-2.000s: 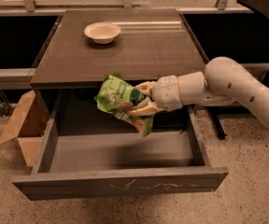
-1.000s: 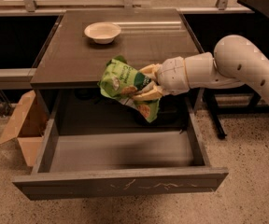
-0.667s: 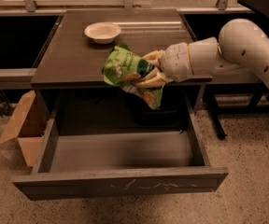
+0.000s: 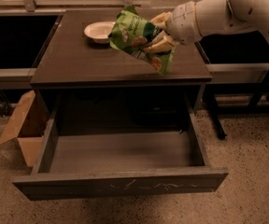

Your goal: Pick green rice chip bag from top drawer and place on counter

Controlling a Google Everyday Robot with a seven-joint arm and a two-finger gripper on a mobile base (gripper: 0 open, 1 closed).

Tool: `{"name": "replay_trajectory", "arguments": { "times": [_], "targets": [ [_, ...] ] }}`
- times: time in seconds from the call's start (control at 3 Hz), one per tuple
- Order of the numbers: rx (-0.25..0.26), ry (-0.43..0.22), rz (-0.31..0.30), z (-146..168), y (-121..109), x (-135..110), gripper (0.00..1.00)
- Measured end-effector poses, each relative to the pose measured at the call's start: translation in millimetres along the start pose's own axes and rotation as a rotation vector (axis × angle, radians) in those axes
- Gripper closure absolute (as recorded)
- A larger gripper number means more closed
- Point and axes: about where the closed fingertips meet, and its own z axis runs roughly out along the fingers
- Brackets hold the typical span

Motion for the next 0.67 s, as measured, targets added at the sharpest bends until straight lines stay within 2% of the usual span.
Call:
{"name": "replay_trajectory", "arguments": {
  "times": [0.33,0.67],
  "targets": [
    [0.011,0.053,0.008,0,-31,12,1.00],
    [0.023,0.084,0.044,5,-51,30,1.00]
  ]
}}
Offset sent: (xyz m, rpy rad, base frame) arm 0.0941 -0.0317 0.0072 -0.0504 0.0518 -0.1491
